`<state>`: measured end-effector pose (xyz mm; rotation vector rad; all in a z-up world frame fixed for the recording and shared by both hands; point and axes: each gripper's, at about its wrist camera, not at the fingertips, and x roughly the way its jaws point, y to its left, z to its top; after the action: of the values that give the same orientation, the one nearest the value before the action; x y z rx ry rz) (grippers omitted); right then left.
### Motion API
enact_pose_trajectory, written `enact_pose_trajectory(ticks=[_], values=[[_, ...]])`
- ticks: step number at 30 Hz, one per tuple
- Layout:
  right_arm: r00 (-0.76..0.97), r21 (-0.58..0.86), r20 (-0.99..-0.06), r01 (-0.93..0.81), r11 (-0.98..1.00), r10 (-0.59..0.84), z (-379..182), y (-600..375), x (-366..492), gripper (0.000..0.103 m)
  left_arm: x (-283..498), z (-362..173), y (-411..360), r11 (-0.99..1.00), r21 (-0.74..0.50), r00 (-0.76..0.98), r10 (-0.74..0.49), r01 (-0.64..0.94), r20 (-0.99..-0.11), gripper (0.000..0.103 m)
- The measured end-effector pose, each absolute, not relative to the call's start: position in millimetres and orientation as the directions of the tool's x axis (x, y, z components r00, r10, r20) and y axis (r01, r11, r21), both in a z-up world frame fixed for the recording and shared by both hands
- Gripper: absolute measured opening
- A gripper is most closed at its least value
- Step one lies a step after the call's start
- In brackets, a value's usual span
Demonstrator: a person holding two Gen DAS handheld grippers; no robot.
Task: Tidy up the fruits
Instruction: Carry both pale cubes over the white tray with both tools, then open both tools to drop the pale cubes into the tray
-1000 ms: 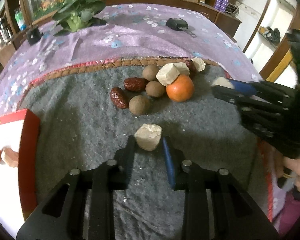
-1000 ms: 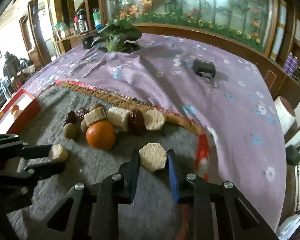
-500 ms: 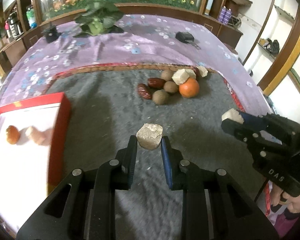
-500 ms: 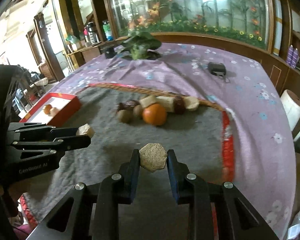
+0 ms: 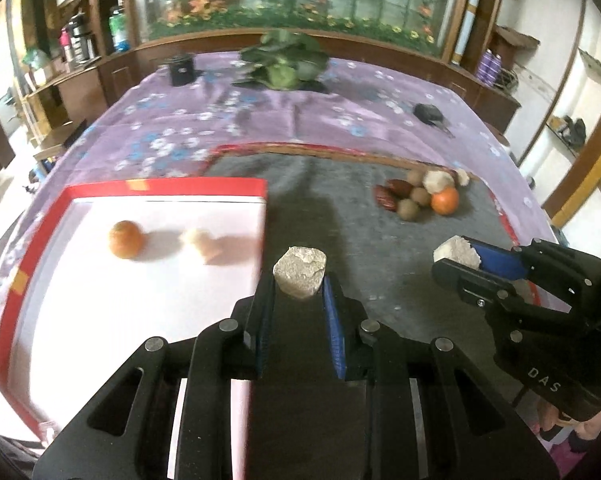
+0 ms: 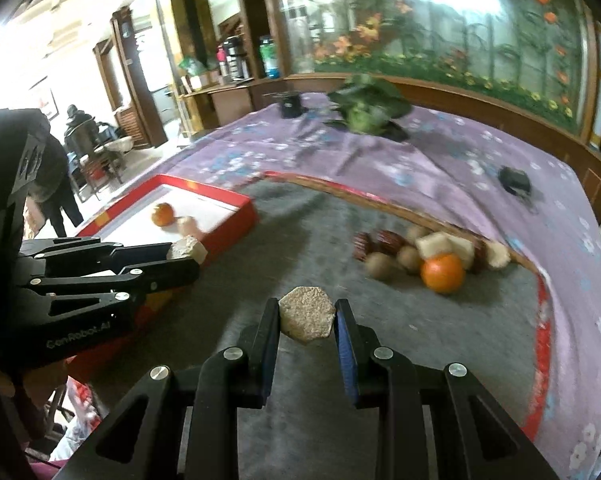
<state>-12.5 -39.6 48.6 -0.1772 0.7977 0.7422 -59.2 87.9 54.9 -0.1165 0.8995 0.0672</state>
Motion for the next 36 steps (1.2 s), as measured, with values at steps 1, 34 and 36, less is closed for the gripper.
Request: enact_pose_trajectory(ticks=[1, 34, 36], values=[[0.457, 0.124, -0.705, -0.674, 0.729, 0.542, 49.6, -32.5, -13.6, 0.026, -61.3, 55.3, 94.0, 0.990, -0.073, 0.621, 0.017, -0.120, -0.783, 0.023], [0.268, 0.066, -0.805, -0.846, 0.529, 0.530, 18.0, 137.2, -21.0, 0.026, -82.4, 24.7, 213.9, 0.928, -0.101, 0.534, 0.115, -0.358, -0.837, 0.024], [0.269, 0.063, -0.807, -0.846, 0.529, 0.526, 14.9, 138.2, -21.5, 0.026, -82.2, 22.7, 214.2, 0.924, -0.110, 0.527, 0.109, -0.366, -0.843, 0.024]])
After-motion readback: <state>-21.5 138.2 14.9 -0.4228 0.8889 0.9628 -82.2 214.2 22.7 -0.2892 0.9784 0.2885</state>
